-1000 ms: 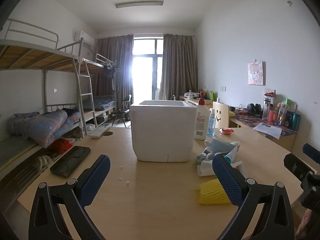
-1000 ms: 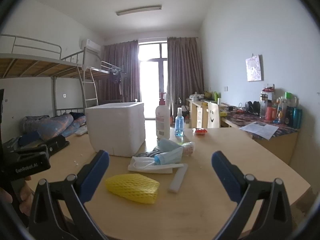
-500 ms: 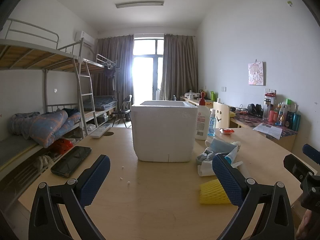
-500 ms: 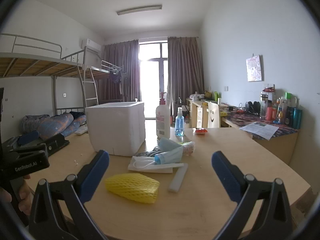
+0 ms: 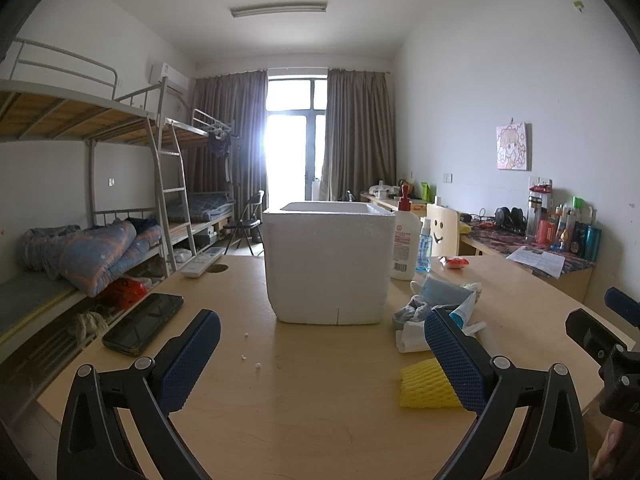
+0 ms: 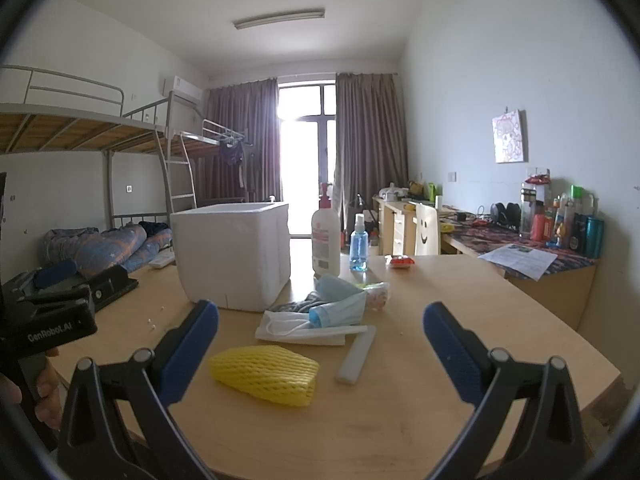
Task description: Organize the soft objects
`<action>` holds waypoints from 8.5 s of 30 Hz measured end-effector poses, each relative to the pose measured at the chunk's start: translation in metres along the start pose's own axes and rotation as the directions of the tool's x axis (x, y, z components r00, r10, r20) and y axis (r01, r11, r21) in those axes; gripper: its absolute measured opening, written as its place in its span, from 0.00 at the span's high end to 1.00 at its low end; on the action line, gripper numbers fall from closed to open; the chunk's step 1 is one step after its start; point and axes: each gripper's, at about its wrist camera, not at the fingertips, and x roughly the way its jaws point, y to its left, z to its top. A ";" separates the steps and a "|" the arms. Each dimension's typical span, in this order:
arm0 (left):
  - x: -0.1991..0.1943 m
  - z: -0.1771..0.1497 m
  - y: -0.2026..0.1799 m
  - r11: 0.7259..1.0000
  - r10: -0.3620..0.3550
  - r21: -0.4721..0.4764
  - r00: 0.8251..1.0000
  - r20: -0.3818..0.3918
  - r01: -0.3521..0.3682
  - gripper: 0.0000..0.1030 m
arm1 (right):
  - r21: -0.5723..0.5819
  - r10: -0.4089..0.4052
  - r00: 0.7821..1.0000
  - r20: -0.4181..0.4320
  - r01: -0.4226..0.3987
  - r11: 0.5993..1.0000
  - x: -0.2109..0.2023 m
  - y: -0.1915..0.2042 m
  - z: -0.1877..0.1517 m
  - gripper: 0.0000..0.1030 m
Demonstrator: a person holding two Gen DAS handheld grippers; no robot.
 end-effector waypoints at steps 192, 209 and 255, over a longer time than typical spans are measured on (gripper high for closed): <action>-0.016 0.037 0.056 0.999 0.031 0.035 0.999 -0.036 -0.029 0.84 | -0.090 0.268 0.956 -0.118 -0.279 0.956 0.046 0.093 0.047 0.86; 0.011 0.057 0.071 1.000 0.009 0.018 0.999 -0.048 -0.008 0.84 | -0.102 0.245 0.962 -0.120 -0.258 0.961 0.063 0.093 0.064 0.86; 0.168 0.141 0.066 0.997 -0.052 0.052 0.983 -0.176 0.062 0.85 | -0.079 0.224 0.946 -0.236 -0.249 0.965 0.200 0.095 0.138 0.86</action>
